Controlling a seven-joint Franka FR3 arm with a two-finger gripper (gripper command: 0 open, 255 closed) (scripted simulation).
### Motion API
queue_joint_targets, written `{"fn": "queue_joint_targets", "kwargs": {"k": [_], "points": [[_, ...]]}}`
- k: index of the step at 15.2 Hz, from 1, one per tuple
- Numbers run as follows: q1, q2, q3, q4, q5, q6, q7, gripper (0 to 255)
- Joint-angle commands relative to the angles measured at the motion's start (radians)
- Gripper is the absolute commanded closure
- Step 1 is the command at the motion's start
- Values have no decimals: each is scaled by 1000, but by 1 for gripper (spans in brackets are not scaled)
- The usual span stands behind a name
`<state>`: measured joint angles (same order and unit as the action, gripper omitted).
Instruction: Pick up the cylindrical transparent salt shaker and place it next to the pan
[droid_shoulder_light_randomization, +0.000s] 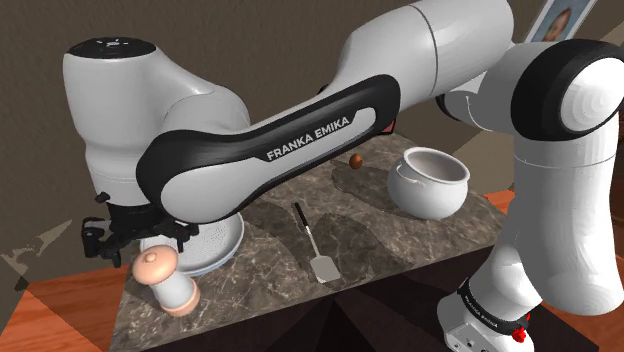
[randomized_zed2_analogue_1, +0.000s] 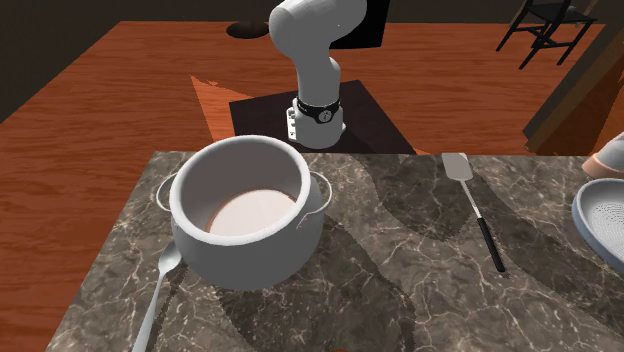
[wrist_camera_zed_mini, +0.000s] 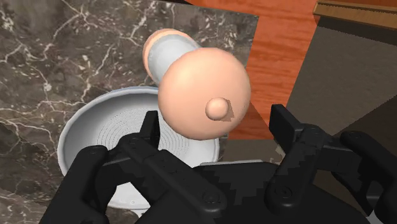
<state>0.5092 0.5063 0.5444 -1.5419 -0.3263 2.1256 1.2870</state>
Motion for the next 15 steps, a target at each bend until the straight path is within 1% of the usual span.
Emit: {"fn": "queue_joint_targets", "kwargs": {"k": [1, 3, 7, 15], "points": [[0, 0, 0, 0, 0, 0, 0, 0], [0, 0, 0, 0, 0, 0, 0, 0], [-13, -59, 20, 40, 36, -92, -21, 0], [-13, -59, 20, 40, 36, -92, -21, 0]]}}
